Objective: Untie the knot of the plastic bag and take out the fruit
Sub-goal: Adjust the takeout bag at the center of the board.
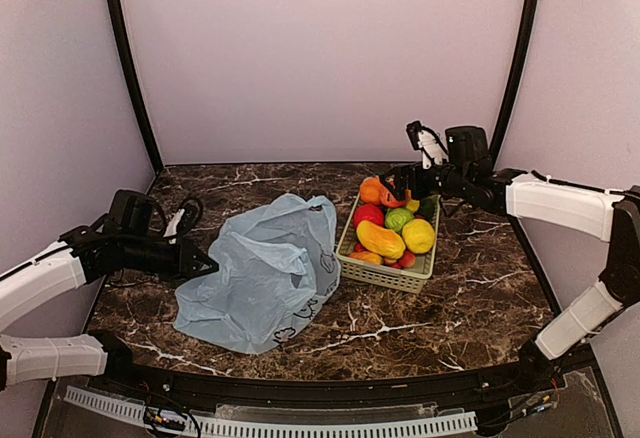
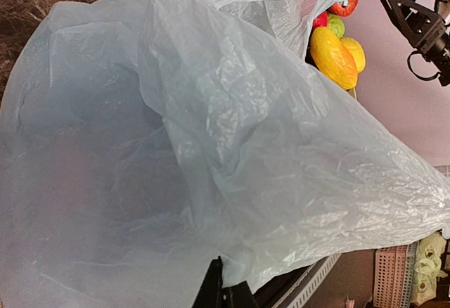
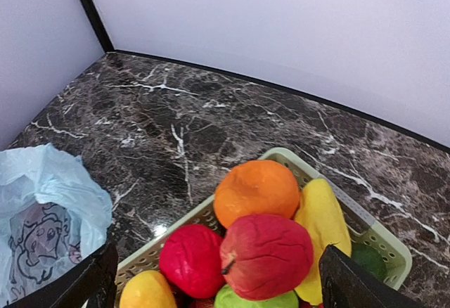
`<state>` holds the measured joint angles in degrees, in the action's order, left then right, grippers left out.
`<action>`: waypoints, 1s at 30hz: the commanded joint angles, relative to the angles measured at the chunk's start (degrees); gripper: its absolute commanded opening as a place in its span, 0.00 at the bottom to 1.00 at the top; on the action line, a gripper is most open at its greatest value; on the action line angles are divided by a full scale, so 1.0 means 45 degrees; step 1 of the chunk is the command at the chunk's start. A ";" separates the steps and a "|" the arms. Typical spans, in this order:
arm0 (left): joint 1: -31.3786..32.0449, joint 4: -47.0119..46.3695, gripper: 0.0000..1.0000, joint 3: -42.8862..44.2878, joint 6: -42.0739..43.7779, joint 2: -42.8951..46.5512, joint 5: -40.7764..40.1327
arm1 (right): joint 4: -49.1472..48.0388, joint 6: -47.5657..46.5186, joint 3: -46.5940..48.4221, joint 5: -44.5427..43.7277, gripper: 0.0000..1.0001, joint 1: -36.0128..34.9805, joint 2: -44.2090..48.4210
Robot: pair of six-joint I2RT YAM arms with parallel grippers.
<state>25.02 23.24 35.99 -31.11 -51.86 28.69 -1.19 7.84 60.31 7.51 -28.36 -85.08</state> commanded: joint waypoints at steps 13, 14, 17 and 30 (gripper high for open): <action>-0.0006 0.1494 0.01 0.2445 0.3687 -0.1421 -0.0918 | 0.0542 -0.2081 0.3651 0.2865 0.97 -0.2764 -0.4041; -0.0020 0.1519 0.01 0.2468 0.3729 -0.1423 -0.0893 | 0.0605 -0.2228 0.4031 0.2765 0.97 -0.2763 -0.4450; -0.0031 0.1455 0.01 0.2490 0.3766 -0.1500 -0.0725 | 0.0800 -0.2668 0.5234 0.2238 0.97 -0.2779 -0.5560; -0.0109 0.1324 0.01 0.2281 0.3695 -0.1708 -0.0300 | 0.1724 -0.3987 0.9179 0.1095 0.81 -0.2560 -0.9174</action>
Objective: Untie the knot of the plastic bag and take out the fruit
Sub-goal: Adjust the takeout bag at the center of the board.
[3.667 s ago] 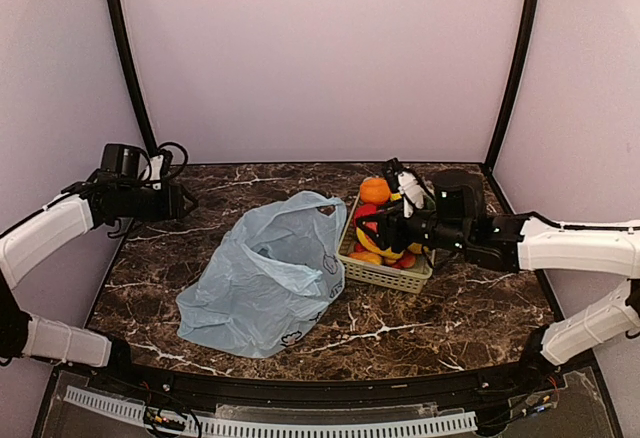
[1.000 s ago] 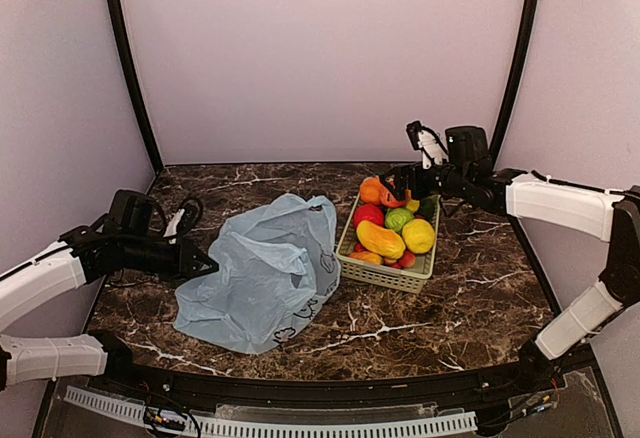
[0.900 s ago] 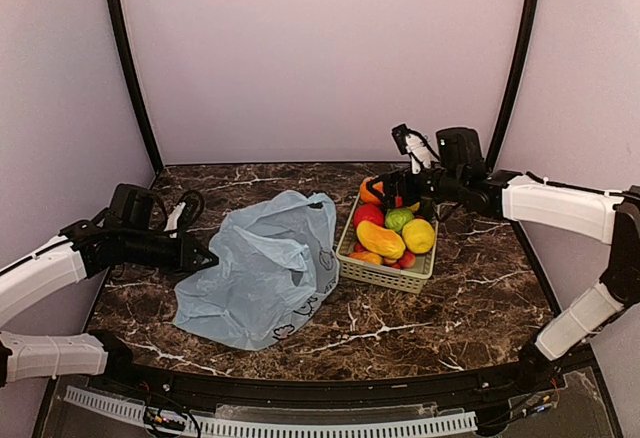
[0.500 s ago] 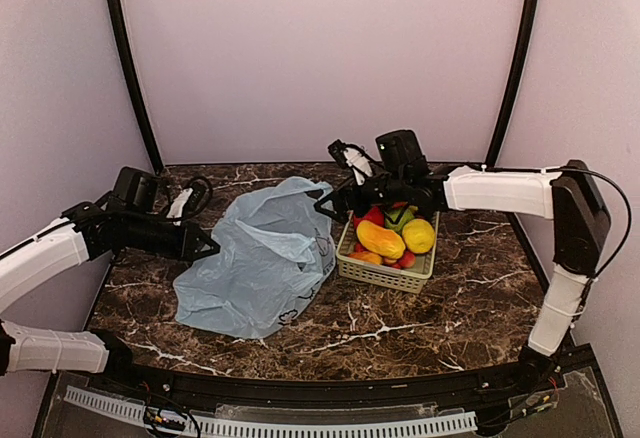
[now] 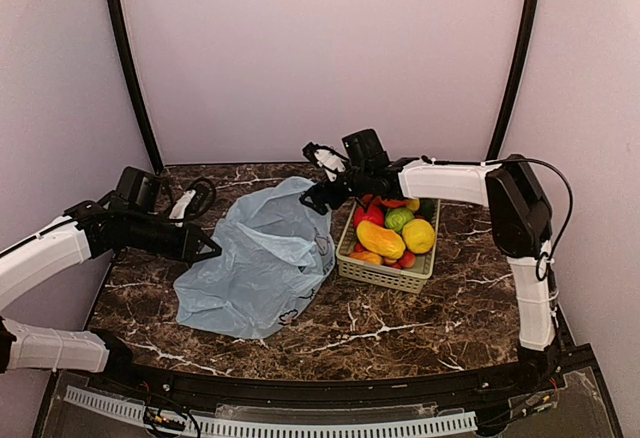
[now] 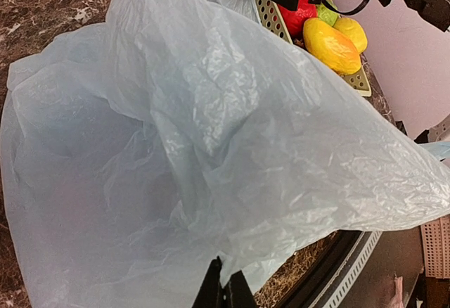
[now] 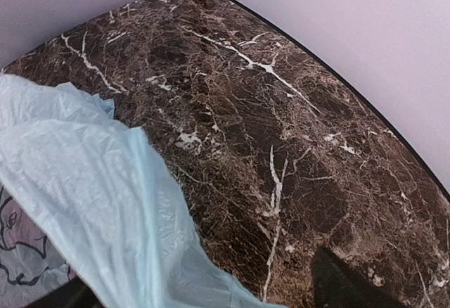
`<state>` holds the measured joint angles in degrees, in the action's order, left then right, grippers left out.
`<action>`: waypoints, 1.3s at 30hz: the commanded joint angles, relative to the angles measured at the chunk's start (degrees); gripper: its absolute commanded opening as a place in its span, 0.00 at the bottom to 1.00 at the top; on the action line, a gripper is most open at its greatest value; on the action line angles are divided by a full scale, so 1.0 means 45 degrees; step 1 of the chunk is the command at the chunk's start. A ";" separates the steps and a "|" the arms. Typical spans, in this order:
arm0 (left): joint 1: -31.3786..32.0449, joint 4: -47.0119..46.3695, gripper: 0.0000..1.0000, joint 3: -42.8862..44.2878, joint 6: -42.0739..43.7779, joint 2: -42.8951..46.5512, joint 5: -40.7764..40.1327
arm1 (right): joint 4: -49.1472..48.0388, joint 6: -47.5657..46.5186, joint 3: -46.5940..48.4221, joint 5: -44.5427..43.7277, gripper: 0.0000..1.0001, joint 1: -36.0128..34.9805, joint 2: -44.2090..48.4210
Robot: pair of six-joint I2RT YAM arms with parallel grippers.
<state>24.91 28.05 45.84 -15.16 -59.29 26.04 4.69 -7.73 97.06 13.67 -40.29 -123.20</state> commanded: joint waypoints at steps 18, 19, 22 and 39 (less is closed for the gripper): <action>-0.2738 -0.5158 0.01 0.1962 0.2211 -0.3436 -0.0177 | -0.0748 0.1602 -0.4551 0.2496 0.00 -0.1429 0.5923; -0.2760 -0.5413 0.01 0.2186 0.2311 -0.3854 -0.0239 | -0.0910 0.1703 -0.4944 0.2471 0.00 -0.1585 0.6092; -0.2852 -0.6683 0.01 0.2432 0.2539 -0.4601 -0.0202 | -0.1544 0.2642 -0.5901 0.2496 0.00 -0.1935 0.6086; -0.3672 -0.6412 0.84 0.1564 0.1505 -0.3065 -0.2885 | -0.3423 0.4457 -0.7269 0.1139 0.64 -0.2586 0.6477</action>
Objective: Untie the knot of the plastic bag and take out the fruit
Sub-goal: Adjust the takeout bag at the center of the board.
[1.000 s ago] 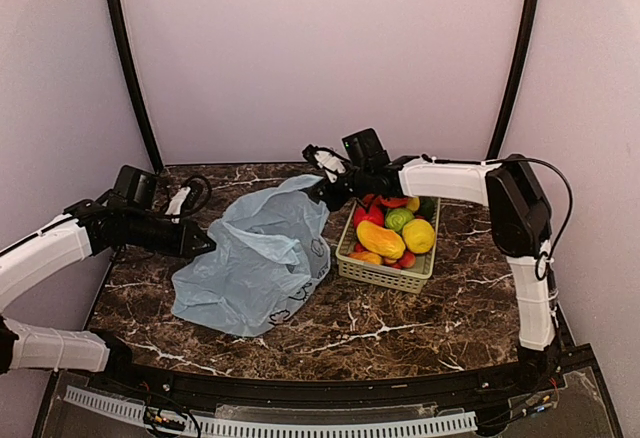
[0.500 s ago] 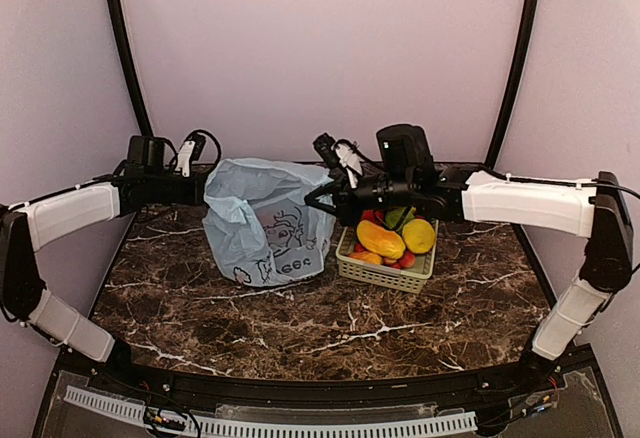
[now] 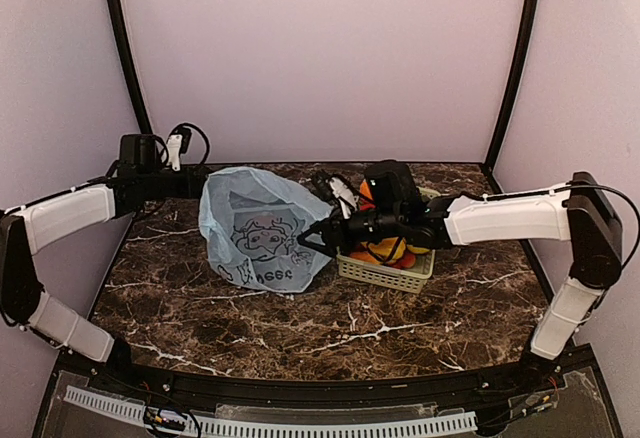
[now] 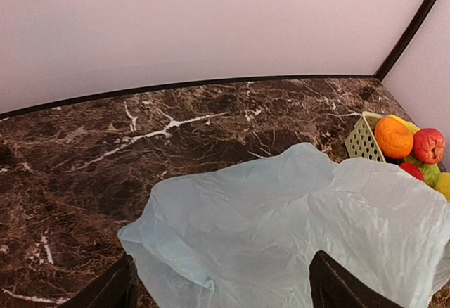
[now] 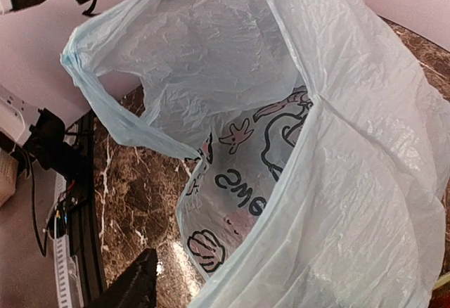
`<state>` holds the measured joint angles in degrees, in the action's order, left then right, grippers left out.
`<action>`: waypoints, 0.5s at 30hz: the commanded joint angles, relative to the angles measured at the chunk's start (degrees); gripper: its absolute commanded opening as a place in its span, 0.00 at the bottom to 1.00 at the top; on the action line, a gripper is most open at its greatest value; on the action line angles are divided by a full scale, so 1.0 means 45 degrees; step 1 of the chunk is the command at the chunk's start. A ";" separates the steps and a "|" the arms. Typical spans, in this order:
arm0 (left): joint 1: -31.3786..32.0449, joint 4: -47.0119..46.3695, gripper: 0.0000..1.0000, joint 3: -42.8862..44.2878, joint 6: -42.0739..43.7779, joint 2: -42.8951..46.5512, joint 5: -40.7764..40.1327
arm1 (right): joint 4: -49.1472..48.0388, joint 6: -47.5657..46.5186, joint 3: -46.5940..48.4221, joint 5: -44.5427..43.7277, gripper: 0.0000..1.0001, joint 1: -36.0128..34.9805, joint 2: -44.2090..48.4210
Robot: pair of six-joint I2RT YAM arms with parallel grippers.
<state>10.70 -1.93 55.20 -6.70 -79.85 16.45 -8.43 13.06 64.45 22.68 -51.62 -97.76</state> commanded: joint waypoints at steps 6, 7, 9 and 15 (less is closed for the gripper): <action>-0.0950 0.1446 0.86 -0.0975 -0.1366 0.3050 -0.2034 | 0.1434 -0.1093 0.0391 -0.3528 0.95 0.0054 0.1849; -0.0990 0.1490 0.87 -0.1035 -0.1578 0.3305 -0.2195 | 0.1688 -0.1104 0.0421 -0.4172 0.96 0.0116 0.2064; -0.1088 0.1468 0.87 -0.1156 -0.1683 0.3518 -0.2249 | 0.1977 -0.1115 0.0384 -0.5162 0.99 0.0341 0.2537; -0.1697 0.1137 0.87 -0.1448 -0.1935 0.3279 -0.2782 | 0.2476 -0.0434 -0.0084 -0.5481 0.99 0.2345 0.3824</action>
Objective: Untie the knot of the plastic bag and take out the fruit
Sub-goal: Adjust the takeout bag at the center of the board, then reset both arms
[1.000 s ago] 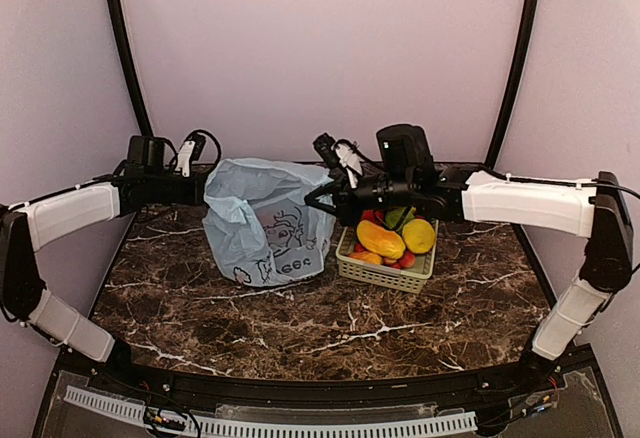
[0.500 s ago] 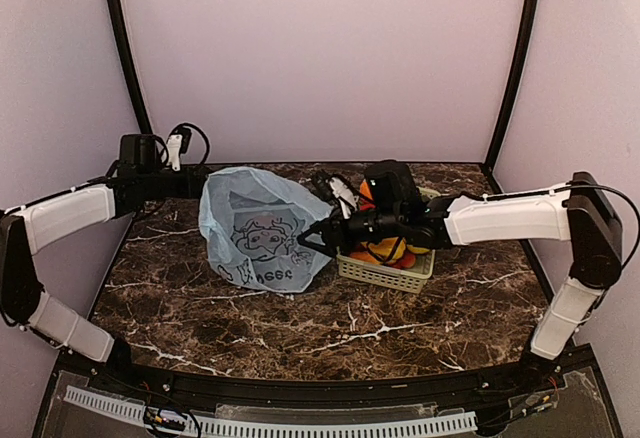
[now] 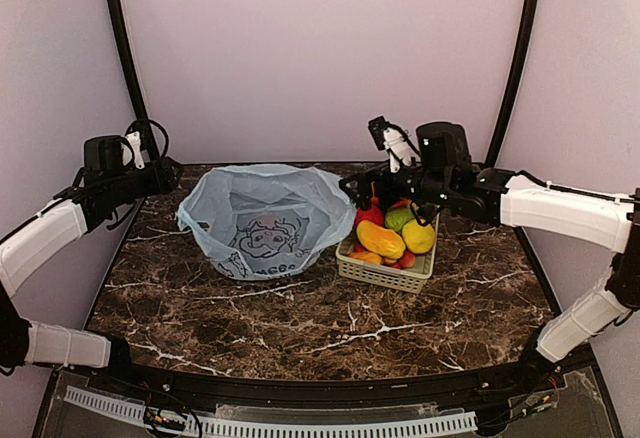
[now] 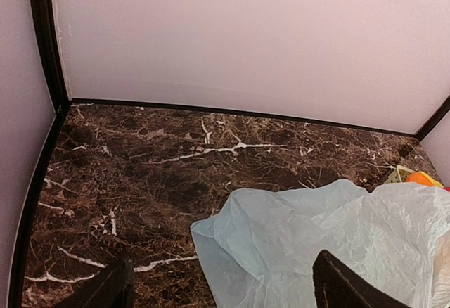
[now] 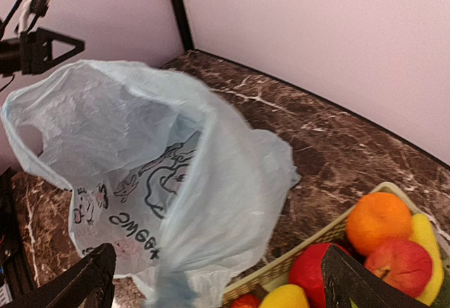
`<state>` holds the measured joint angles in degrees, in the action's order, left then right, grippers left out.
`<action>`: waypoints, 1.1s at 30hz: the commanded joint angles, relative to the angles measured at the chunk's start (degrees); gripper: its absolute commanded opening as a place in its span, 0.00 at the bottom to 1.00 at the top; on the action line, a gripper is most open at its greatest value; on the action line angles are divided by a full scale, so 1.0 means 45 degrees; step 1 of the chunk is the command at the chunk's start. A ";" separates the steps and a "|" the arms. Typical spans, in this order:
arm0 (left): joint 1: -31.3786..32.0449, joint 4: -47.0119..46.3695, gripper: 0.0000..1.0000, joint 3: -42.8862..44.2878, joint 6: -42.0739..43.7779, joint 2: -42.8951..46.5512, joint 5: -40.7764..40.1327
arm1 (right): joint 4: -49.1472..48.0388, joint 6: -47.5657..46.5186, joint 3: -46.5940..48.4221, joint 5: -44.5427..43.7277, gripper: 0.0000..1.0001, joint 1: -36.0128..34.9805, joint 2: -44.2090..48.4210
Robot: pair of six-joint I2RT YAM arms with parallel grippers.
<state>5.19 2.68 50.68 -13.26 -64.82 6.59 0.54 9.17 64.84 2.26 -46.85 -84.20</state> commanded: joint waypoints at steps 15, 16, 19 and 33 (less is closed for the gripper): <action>-0.3582 -0.3284 0.93 -0.2481 -0.1070 -0.0657 -0.0884 | 0.0128 0.0999 -0.1576 0.0435 0.99 0.8103 0.0679; -0.3616 -0.3562 0.94 -0.2670 -0.0934 -0.0646 -0.1067 | -0.0022 0.0967 -0.1764 0.0266 0.99 0.8392 0.0706; -0.3617 -0.4964 0.95 -0.3515 -0.0501 -0.0356 -0.2093 | -0.1513 0.0620 -0.2821 -0.0389 0.99 0.8890 0.1122; -0.3087 -1.0474 0.98 -0.7005 0.2419 -0.0628 -0.1592 | -1.0797 -0.2778 -0.9364 -0.1649 0.99 0.9242 0.2577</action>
<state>-9.87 -35.09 21.37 -7.46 -66.74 -2.31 -31.86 2.02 27.77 -4.29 -5.56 -71.77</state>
